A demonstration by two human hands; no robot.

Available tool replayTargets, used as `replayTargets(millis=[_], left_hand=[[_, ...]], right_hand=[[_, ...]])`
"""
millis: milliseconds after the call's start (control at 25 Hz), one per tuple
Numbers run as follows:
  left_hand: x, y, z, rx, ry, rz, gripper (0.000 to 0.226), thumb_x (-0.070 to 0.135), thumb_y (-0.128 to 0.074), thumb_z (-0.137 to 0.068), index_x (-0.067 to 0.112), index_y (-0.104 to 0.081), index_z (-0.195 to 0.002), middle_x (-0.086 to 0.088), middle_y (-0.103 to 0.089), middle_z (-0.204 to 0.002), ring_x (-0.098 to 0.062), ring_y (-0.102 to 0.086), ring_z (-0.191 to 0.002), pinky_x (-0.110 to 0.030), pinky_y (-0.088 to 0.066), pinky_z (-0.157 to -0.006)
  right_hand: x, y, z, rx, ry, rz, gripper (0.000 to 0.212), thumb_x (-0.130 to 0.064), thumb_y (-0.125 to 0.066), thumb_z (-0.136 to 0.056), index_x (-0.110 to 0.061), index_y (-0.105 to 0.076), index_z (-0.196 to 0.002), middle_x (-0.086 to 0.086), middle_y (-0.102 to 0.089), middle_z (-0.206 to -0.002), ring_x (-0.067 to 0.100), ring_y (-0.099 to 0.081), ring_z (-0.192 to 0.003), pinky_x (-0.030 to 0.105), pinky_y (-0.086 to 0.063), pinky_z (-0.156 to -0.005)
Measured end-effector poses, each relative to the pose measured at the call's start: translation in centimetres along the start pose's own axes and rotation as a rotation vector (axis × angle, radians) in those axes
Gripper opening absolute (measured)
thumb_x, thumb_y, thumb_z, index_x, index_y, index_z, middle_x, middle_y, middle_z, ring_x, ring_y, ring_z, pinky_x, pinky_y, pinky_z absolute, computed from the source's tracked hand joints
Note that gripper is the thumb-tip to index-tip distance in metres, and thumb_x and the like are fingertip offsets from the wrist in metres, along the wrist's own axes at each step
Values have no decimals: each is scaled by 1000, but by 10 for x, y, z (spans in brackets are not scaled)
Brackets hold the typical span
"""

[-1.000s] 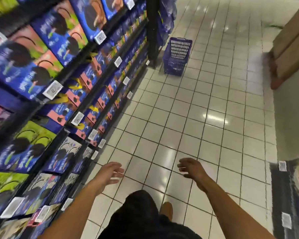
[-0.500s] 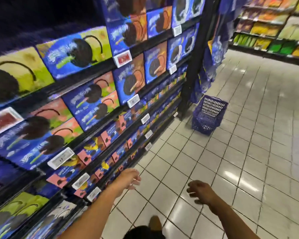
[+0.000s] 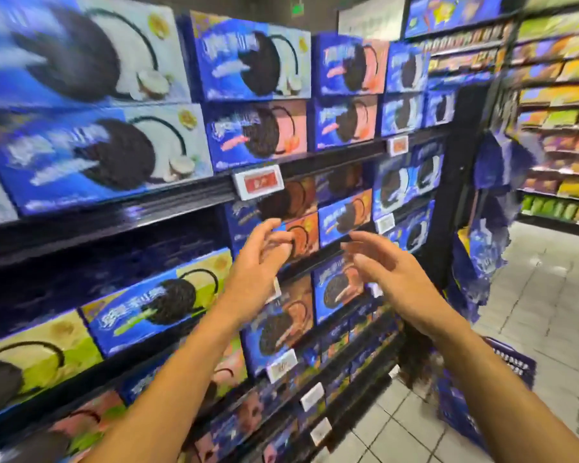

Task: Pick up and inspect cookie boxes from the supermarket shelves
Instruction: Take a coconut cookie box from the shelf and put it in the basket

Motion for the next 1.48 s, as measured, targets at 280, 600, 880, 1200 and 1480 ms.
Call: replayTargets(millis=[280, 600, 880, 1200, 1480], left_hand=[[131, 51, -41, 449, -392, -438, 35, 28, -53, -89, 33, -51, -123, 17, -64, -116, -1, -59, -107, -14, -43, -92], [193, 51, -115, 607, -342, -1635, 75, 44, -65, -88, 7, -37, -147, -14, -44, -146, -33, -36, -136, -45, -18, -116], [213, 71, -154, 550, -158, -1800, 100, 67, -64, -77, 13, -25, -152, -7, -36, -155, -24, -21, -147, -49, -1, -120], [212, 79, -170, 427, -54, -1845, 70, 71, -65, -72, 17, -51, -114, -9, -58, -128, -25, -36, -137, -50, 2, -119], [212, 79, -165, 498, -250, -1760, 60, 58, -78, -69, 14, -55, -104, -6, -65, -112, -27, -45, -132, -48, -1, -119]], right_hand=[[-117, 17, -125, -160, 459, 67, 35, -12, -61, -97, -37, -59, -121, -15, -68, -120, 0, -62, -113, 15, -48, -90], [-179, 26, -236, -156, 820, 477, 55, -19, -73, -91, -6, -53, -140, 10, -56, -139, 24, -47, -133, 22, -28, -111], [-204, 13, -308, -112, 960, 731, 78, -36, -79, -82, -12, -44, -148, 9, -43, -155, 32, -17, -152, 40, -10, -120], [-194, -2, -337, -235, 874, 1015, 103, -63, -74, -76, -19, -26, -157, 0, -23, -166, 22, 1, -155, 46, 8, -121], [-188, -1, -335, -176, 853, 842, 84, -54, -85, -67, -27, -48, -138, 7, -47, -150, 20, -8, -153, 43, -5, -117]])
Point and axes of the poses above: each hand's wrist, its own z-axis away from the middle knuckle, its own y-axis out of the back of the hand, x = y × z, the point moved 5 cm from there along -z, towards the middle knuckle
